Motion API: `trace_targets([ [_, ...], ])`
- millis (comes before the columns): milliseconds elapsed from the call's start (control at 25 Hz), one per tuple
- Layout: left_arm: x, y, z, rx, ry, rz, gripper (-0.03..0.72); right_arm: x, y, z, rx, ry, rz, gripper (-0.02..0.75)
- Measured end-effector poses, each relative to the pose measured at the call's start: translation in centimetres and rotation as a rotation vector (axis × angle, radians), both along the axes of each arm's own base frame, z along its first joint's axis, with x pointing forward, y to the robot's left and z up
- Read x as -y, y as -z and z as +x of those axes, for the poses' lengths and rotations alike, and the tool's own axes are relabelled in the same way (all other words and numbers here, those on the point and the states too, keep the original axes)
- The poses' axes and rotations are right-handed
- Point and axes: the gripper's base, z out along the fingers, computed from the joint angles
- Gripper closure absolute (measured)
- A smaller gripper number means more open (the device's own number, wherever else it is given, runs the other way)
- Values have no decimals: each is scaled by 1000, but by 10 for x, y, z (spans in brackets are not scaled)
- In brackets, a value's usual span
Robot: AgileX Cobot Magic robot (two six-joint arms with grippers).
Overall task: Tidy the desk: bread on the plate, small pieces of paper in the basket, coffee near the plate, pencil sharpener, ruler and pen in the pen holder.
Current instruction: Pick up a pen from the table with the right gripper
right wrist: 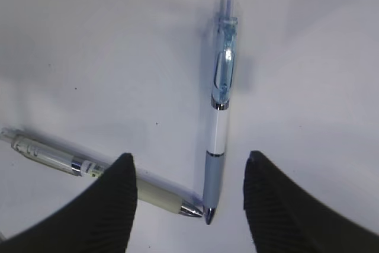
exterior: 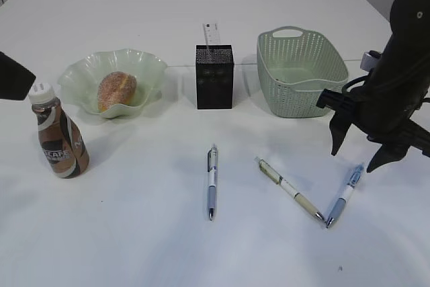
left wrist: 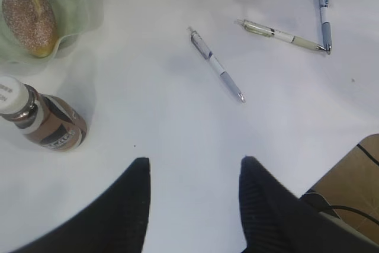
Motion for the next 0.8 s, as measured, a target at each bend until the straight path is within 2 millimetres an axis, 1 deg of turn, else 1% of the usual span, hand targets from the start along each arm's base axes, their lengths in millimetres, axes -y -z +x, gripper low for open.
trace_targets([
  [240, 0, 0, 0, 0, 0, 0, 348, 1, 13, 4, -6, 4, -2, 284],
  [320, 0, 0, 0, -1, -2, -1, 348, 1, 15, 5, -6, 5, -1, 284],
  [360, 0, 0, 0, -1, -2, -1, 348, 6, 16, 6, -5, 1, 0, 284],
  [480, 0, 0, 0, -1, -2, -1, 348, 6, 16, 6, -5, 1, 0, 284],
  [520, 0, 0, 0, -1, -2, -1, 348, 16, 18, 8, -5, -1, -4, 284],
  [560, 0, 0, 0, -1, -2, -1, 348, 20, 19, 7, -10, -2, -6, 284],
  [680, 0, 0, 0, -1, -2, -1, 348, 26, 20, 7, -8, -7, -10, 284],
  [800, 0, 0, 0, -1, -2, -1, 348, 27, 20, 9, 10, -12, -11, 284],
])
